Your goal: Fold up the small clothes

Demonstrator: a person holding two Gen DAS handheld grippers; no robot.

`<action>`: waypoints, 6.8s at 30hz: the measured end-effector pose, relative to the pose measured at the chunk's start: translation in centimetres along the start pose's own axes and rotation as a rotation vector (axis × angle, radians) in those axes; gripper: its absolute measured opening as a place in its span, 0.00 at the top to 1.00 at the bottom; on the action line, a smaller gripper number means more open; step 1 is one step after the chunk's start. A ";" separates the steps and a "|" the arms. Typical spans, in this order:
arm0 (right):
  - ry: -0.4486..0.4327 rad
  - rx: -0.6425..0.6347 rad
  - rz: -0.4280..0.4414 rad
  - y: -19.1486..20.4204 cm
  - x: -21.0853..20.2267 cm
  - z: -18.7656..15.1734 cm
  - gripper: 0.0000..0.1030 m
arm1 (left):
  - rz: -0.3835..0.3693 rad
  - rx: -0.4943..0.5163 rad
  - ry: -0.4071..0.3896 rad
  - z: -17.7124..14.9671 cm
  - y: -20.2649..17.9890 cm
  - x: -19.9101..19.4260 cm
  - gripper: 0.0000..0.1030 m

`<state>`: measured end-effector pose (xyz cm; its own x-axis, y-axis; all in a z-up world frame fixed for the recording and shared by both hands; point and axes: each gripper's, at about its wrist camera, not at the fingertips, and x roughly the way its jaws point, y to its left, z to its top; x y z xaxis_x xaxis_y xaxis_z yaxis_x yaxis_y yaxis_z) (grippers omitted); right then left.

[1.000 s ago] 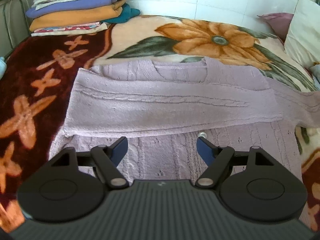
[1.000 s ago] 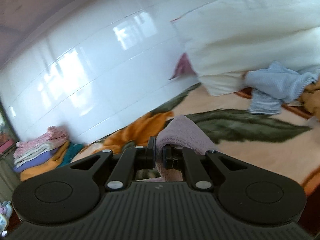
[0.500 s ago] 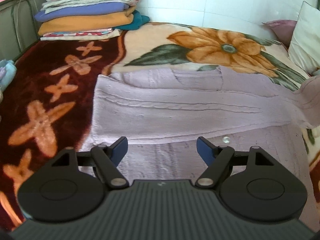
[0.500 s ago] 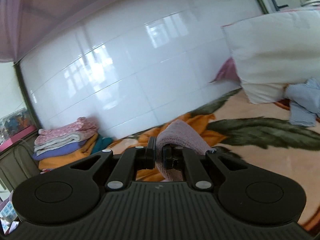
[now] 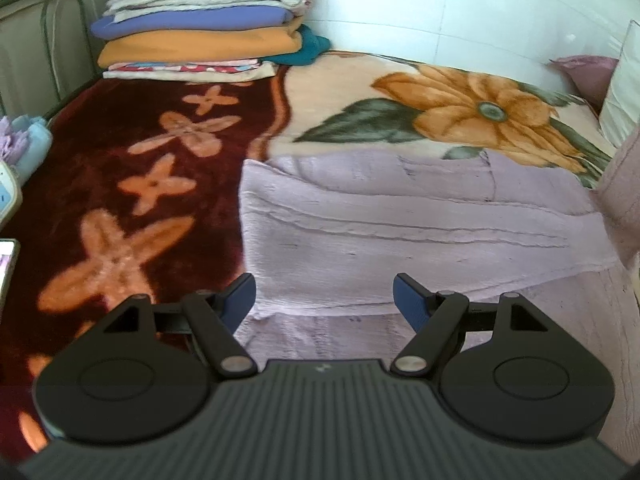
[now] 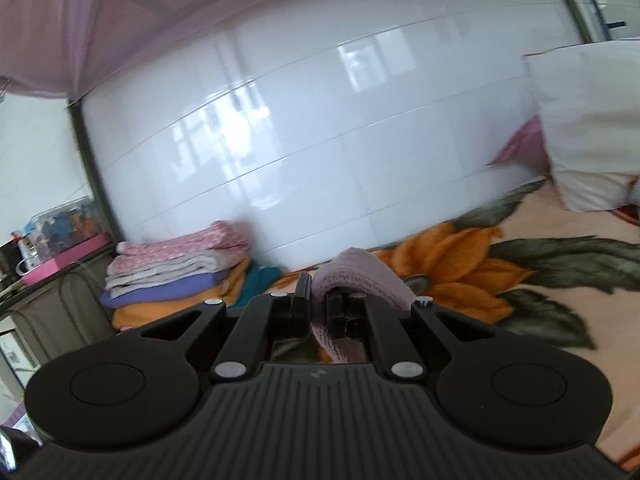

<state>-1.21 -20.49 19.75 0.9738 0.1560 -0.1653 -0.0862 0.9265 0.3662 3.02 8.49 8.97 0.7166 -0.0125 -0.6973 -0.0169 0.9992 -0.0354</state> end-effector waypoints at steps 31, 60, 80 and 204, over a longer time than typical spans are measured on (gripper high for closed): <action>0.580 -0.075 0.303 10.5 9.4 -20.8 0.36 | 0.058 -0.064 -0.041 -0.8 6.7 -0.2 0.25; 0.490 0.186 0.029 -9.2 0.0 -18.0 0.24 | -0.065 0.284 0.001 -1.8 -7.6 3.5 0.26; 0.477 0.154 0.032 -8.9 -0.4 -18.8 0.24 | 0.014 -0.103 -0.116 0.1 1.1 4.0 0.75; 0.768 -0.685 0.254 -0.3 -14.1 -23.5 0.17 | -0.241 0.218 0.115 -14.2 -3.0 -9.0 0.38</action>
<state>-19.91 -14.91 0.49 0.5373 0.3251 -0.7782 -0.6017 0.7943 -0.0836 -13.30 5.03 5.16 0.5984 -0.2408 -0.7641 0.3017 0.9513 -0.0635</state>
